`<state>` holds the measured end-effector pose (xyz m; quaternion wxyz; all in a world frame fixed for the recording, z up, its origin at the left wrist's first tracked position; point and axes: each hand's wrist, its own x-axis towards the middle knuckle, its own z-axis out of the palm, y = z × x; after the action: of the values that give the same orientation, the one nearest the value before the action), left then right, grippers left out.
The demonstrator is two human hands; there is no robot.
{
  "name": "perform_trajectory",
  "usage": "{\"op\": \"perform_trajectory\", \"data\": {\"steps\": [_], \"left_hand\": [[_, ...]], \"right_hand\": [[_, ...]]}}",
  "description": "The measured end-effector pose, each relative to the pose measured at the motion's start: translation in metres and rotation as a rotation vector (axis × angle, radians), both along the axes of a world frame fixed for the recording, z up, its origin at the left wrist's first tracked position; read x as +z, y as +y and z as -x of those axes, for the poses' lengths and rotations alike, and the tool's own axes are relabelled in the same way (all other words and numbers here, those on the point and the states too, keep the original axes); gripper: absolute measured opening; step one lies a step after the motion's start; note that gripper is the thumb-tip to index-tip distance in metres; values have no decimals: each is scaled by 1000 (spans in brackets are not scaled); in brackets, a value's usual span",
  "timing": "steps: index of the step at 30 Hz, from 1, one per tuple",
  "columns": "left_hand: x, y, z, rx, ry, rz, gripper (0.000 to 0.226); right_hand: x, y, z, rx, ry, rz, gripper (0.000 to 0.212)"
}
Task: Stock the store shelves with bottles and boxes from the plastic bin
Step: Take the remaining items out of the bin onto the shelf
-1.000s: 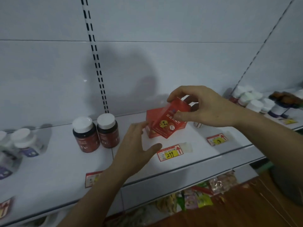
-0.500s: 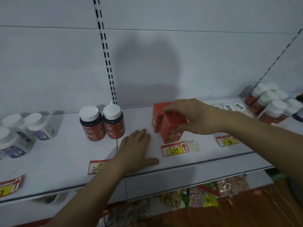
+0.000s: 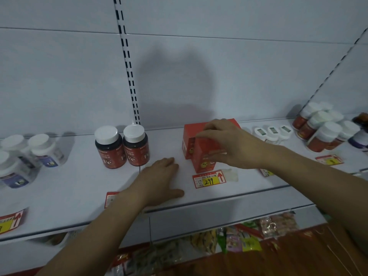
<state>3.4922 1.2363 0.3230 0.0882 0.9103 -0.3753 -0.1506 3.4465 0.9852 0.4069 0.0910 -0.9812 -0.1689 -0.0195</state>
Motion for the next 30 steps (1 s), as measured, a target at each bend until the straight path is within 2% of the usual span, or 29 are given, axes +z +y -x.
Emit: {"op": "perform_trajectory", "data": {"steps": [3,6,8,11,14,17,20,23,27,30], "left_hand": [[37,23,-2,-14,-125,94,68],[90,65,-8,10,-276,277,49],[123,102,-13,30,-393,341,46],[160,171,-18,138,-558,234,54],[186,255,-12,299,-604,118,59],[204,339,3,460,-642,22,56],[219,420,19,604,-640,-3,42],[223,492,27,740,-564,-25,37],[216,571,25,813,-464,-55,32],[209,606,15,843,-312,-120,35]], "right_hand": [[18,12,-7,10,-26,-30,60],[44,43,-24,84,-90,-52,51],[63,75,-44,155,-114,-56,48],[88,138,-82,269,-147,-45,50],[109,213,-115,378,-165,-84,52],[122,292,-135,498,-200,-126,45],[127,375,-147,627,-189,-149,44],[130,458,-157,716,-153,-106,44],[133,558,-167,801,-103,-16,43],[126,621,-173,835,-48,33,43]]}}
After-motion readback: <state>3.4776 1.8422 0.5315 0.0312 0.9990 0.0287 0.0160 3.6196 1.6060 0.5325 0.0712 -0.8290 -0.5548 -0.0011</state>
